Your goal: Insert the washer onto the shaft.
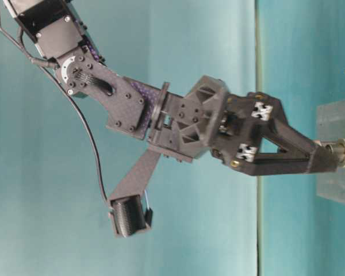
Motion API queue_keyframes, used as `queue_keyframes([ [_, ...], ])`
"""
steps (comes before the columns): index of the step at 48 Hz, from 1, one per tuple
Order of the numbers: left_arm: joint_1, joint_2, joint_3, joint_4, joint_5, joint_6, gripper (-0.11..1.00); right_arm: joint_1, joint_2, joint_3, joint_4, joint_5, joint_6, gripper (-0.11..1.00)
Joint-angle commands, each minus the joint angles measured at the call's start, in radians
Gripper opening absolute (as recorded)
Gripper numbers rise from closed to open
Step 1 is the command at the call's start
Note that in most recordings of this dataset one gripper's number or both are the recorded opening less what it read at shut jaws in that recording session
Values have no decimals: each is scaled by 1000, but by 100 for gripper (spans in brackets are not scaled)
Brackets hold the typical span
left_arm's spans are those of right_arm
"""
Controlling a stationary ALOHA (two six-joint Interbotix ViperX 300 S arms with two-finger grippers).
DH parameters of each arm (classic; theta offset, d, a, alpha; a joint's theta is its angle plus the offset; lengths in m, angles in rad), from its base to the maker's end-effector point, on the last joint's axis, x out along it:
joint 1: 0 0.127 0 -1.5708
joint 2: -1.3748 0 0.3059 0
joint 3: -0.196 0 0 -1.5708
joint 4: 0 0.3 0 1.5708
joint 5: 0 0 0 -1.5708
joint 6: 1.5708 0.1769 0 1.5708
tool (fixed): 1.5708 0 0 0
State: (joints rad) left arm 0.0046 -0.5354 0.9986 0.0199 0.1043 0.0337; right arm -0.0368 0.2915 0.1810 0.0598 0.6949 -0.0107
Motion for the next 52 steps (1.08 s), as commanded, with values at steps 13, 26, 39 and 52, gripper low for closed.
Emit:
queue_keyframes([
  [13, -2, -9, -9, 2, -8, -2, 0, 61, -51, -23, 8, 44, 0, 67],
  [26, -2, -12, -5, 2, -8, -2, 0, 26, -126, -6, 6, 83, -11, 67],
  [39, -2, -28, 2, 3, -8, -3, 0, 18, -184, 48, 8, 77, -8, 67],
  [52, -3, -41, 14, 2, -8, -2, 0, 17, -239, 118, 8, 6, -3, 67],
])
